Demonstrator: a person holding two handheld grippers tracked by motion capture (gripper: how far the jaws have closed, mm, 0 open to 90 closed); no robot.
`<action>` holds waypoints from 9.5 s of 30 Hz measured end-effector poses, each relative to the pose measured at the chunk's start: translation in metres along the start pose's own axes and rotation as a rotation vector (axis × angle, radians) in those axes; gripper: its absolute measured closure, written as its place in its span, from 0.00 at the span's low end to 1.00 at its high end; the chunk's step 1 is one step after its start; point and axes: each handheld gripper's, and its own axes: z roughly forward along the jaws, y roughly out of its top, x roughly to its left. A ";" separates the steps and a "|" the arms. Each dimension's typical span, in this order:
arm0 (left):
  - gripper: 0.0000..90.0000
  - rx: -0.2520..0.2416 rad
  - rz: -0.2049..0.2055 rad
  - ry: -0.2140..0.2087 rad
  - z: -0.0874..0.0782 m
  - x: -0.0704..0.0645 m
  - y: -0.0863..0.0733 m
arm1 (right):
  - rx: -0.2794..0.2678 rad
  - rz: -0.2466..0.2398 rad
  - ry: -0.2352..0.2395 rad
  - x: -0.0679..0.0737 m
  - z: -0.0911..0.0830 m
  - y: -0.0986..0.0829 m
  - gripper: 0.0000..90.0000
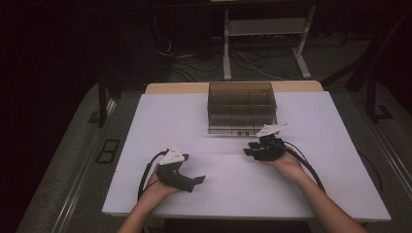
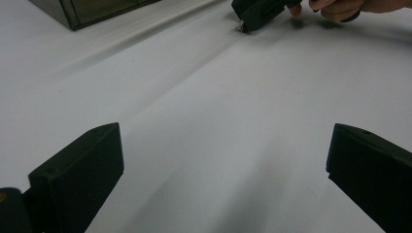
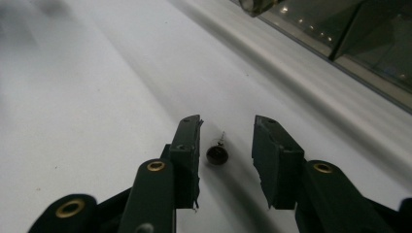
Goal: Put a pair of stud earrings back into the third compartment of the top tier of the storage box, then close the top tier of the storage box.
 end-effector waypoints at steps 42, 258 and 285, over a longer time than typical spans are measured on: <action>0.00 0.002 0.001 -0.001 0.000 0.000 0.000 | -0.035 -0.016 0.042 -0.003 -0.023 0.001 0.87; 0.00 0.017 -0.001 0.006 0.002 0.001 -0.001 | -0.096 -0.003 0.009 -0.020 -0.035 0.045 0.99; 0.00 0.013 -0.009 0.014 -0.001 0.002 -0.002 | -0.092 0.019 -0.031 -0.035 -0.025 0.053 0.99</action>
